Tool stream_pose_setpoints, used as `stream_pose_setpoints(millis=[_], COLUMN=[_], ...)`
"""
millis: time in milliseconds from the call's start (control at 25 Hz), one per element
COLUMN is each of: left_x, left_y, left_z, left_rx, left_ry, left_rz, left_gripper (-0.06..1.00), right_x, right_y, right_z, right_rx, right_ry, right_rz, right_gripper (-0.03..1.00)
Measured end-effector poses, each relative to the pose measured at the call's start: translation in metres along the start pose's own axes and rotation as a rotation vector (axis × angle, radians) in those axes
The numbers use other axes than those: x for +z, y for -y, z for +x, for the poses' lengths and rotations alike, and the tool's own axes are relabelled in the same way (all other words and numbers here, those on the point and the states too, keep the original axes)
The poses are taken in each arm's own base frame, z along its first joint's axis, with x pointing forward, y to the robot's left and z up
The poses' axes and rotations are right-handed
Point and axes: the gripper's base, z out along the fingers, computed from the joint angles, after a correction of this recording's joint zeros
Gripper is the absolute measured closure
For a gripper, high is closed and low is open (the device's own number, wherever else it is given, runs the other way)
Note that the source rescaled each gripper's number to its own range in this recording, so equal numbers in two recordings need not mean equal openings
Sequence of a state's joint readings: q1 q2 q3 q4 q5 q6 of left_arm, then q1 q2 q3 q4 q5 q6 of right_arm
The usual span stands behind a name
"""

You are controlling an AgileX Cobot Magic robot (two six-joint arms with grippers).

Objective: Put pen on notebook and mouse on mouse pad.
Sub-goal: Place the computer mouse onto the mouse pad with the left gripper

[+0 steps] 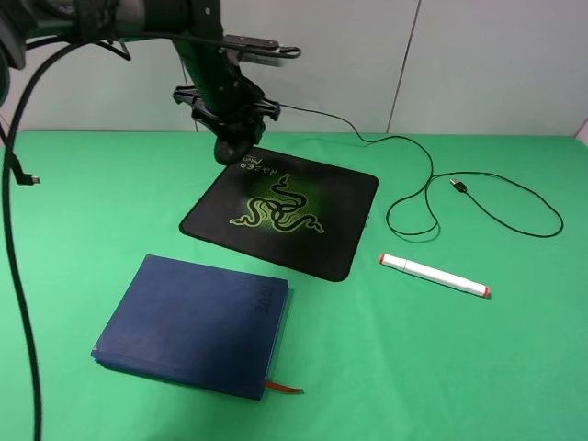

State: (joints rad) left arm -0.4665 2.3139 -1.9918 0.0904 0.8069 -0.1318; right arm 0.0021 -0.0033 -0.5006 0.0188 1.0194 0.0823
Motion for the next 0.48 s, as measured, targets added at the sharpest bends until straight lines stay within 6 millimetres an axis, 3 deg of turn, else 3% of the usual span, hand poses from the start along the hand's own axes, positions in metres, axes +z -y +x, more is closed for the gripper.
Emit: stream_pose_setpoints(millis=[280, 480], left_x=[-0.001, 0.017], left_y=[0.04, 0.057], left_z=[0.004, 0.015], left_rx=[-0.058, -0.087], left_ry=[0.013, -0.044], left_rz=[-0.021, -0.022], left_gripper=[0.94, 0.94], right_x=[0.0, 0.0], right_y=[0.0, 0.0], right_z=[0.0, 0.0], right_rx=[0.0, 0.0], right_ry=[0.0, 0.0], right_rz=[0.0, 0.0], right_gripper=[-0.03, -0.03])
